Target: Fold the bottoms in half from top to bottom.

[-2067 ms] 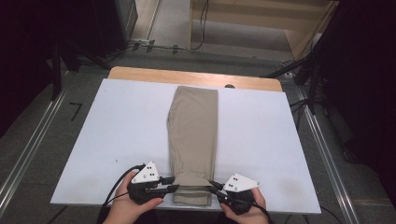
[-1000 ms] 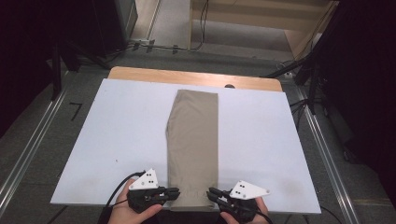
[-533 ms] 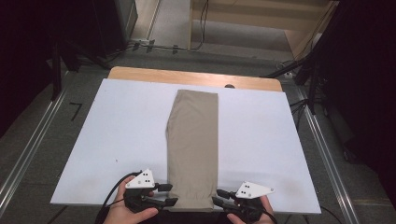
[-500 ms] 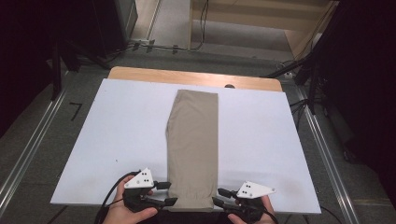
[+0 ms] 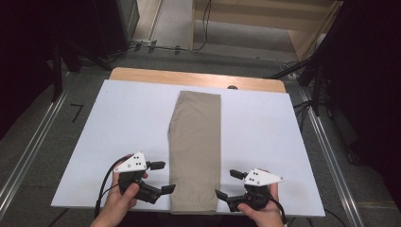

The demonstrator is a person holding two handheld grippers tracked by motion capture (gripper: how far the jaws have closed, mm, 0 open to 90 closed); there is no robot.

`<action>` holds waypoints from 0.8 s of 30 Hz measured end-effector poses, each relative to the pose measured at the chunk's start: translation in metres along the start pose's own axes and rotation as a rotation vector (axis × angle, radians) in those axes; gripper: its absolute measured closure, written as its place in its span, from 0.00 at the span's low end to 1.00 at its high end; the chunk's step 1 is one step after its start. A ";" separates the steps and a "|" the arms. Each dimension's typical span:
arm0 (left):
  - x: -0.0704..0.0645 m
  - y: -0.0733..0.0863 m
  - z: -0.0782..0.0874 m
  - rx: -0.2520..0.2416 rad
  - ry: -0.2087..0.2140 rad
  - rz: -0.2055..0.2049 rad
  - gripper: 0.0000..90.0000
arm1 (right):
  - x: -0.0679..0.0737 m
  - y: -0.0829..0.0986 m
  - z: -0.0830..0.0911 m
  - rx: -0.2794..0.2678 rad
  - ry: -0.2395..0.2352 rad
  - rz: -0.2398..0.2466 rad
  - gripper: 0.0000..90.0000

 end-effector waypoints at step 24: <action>0.076 -0.080 -0.034 -0.063 0.003 -0.056 0.00 | -0.086 -0.100 -0.041 -0.073 0.013 0.007 0.00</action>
Point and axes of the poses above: each handheld gripper's, and its own axes: z roughly backward along the jaws, y roughly out of its underside, x roughly to its left, the point moved 10 cm from there along -z, roughly forward along the jaws, and after that the axes turned 4 degrees about -x, right-handed, at the moved point
